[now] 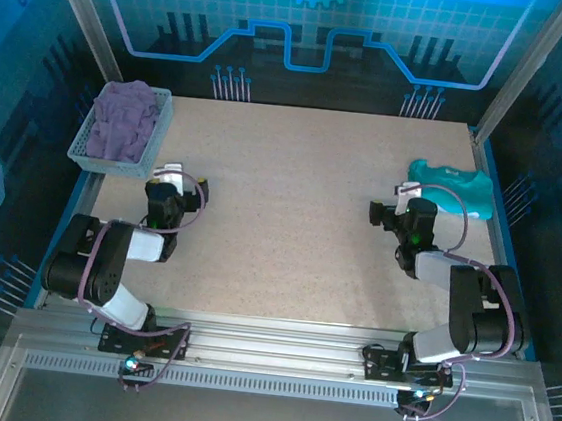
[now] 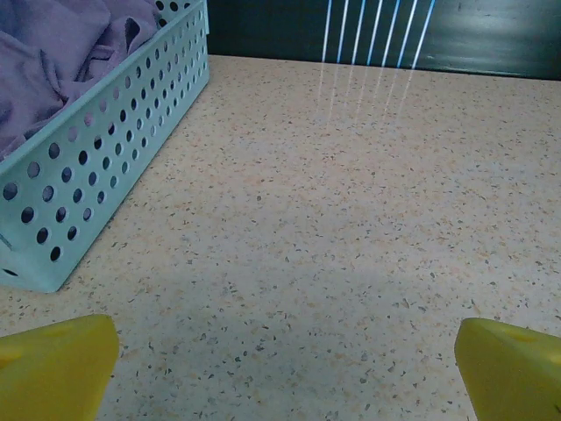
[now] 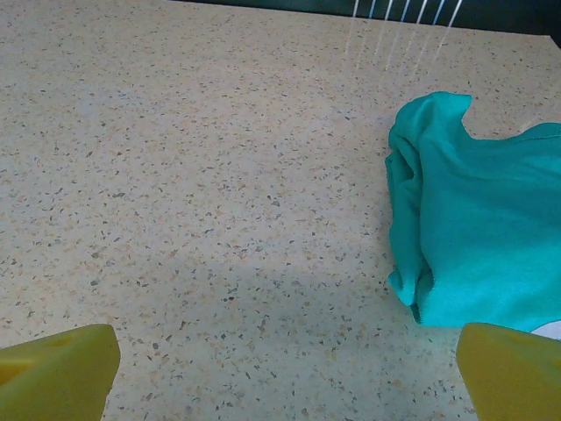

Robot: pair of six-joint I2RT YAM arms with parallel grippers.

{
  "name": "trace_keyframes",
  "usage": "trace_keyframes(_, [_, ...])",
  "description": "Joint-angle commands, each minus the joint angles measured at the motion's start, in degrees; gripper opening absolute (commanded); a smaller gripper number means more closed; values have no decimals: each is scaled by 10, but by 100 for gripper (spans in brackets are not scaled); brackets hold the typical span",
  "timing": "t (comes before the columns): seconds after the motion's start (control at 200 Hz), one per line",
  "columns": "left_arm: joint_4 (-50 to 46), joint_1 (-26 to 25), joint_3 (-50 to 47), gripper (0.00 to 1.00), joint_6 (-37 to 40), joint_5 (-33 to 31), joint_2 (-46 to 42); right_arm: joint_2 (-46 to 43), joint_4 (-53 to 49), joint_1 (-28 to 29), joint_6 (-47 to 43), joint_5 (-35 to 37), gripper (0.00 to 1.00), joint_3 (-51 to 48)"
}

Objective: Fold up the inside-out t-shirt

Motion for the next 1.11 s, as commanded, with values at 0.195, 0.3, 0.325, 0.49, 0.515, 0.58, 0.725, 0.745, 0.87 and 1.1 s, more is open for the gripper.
trace_keyframes(0.195, [20,6,-8,99,-2,14,4,5,6,4,-6,-3,100,11])
trace_keyframes(0.3, [20,6,-8,99,-2,14,4,5,6,3,-6,-3,100,10])
trace_keyframes(0.325, [20,6,-8,99,-2,14,5,5,6,3,-6,-4,100,10])
trace_keyframes(0.49, [20,6,-8,99,-3,14,4,6,6,3,-6,-4,100,10])
trace_keyframes(0.515, [19,6,-8,99,-3,14,4,5,5,3,-6,-4,100,11])
trace_keyframes(0.58, [19,6,-8,99,-3,14,5,6,4,2,-5,-7,100,11])
trace_keyframes(0.725, [19,6,-8,99,-3,14,4,6,2,-1,-3,-13,100,12])
trace_keyframes(0.745, [20,7,-8,99,-3,14,4,6,2,-2,-4,-12,100,12])
trace_keyframes(0.87, [-12,5,-13,99,-5,2,-48,-24,-108,2,25,44,100,55])
trace_keyframes(1.1, [-336,5,66,99,-159,-2,-256,-180,-261,-16,153,26,100,88])
